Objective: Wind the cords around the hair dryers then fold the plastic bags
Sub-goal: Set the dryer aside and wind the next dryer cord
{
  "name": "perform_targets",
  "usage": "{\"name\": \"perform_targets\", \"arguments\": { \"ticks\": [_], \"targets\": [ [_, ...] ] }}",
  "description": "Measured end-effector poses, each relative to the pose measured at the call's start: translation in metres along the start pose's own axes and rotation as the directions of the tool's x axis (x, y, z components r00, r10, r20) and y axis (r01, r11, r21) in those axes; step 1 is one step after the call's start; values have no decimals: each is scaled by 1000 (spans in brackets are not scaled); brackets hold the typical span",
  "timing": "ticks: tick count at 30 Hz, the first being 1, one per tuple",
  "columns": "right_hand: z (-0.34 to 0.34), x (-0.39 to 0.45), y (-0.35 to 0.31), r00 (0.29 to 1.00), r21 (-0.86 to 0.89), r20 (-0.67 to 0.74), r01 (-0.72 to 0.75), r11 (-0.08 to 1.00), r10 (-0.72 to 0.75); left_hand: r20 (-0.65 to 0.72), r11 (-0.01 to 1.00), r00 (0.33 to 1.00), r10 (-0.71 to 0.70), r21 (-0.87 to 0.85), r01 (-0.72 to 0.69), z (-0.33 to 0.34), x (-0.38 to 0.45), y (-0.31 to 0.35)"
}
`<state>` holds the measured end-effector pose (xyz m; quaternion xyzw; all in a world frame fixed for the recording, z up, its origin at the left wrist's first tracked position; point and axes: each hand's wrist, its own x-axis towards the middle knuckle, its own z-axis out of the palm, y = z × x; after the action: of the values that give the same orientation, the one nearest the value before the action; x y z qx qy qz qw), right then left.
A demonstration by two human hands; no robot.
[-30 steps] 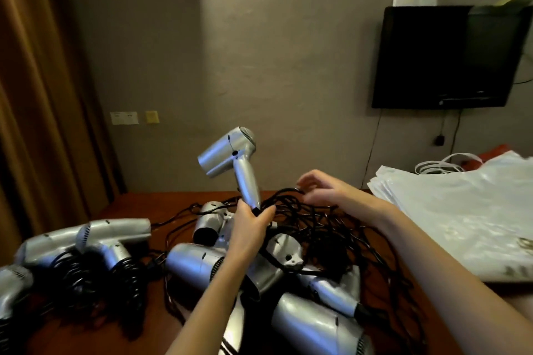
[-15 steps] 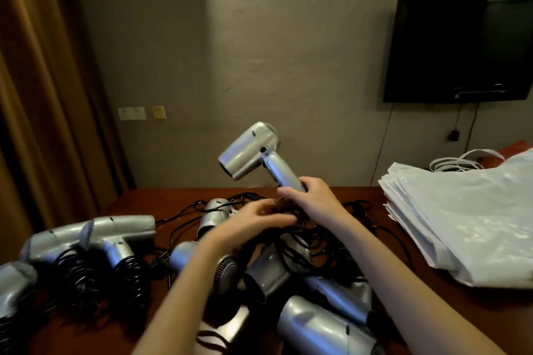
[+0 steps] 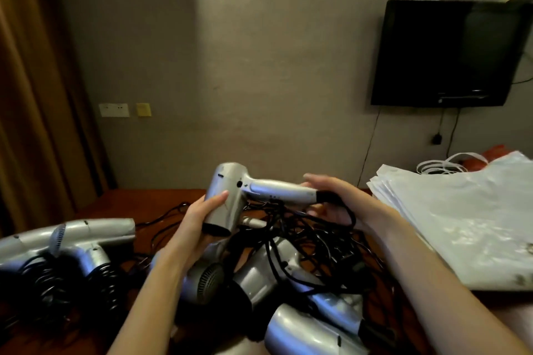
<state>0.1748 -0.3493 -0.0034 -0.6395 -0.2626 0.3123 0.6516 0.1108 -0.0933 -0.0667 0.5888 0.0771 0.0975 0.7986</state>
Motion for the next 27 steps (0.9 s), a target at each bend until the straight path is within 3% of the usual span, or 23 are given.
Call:
{"name": "perform_targets", "arguments": {
  "ticks": [1,3,8,11,14,18,21,23,27],
  "targets": [
    [-4,-2,8,996,197,63,53,979,-67,-23,997,1000,20,-67,-22,3,1,-4],
    [-7,-3,24,964,343,128,179,922,-235,-88,981,995,51,-185,-66,8,3,-8],
    [14,21,55,914,-70,-120,380,922,-386,-185,975,977,110,-173,-142,13,9,-12],
    [29,23,51,876,-5,-109,471,882,-469,-160,974,981,112,-177,-140,13,7,-17],
    [27,19,48,884,-112,14,466,878,-467,-156,966,987,42,-245,-80,14,5,-19],
    [19,14,39,874,-400,-14,441,803,-487,-55,974,998,27,-223,-39,9,-3,-15],
    [12,10,15,942,-589,22,284,756,-336,34,986,997,62,-155,-56,6,-9,-12],
    [3,13,-4,972,-736,66,200,647,-225,50,989,994,102,-115,-95,4,-10,-12],
    [-19,22,-35,990,-936,-21,30,351,-141,7,976,977,211,-46,-211,4,-8,-14]
  ]
}}
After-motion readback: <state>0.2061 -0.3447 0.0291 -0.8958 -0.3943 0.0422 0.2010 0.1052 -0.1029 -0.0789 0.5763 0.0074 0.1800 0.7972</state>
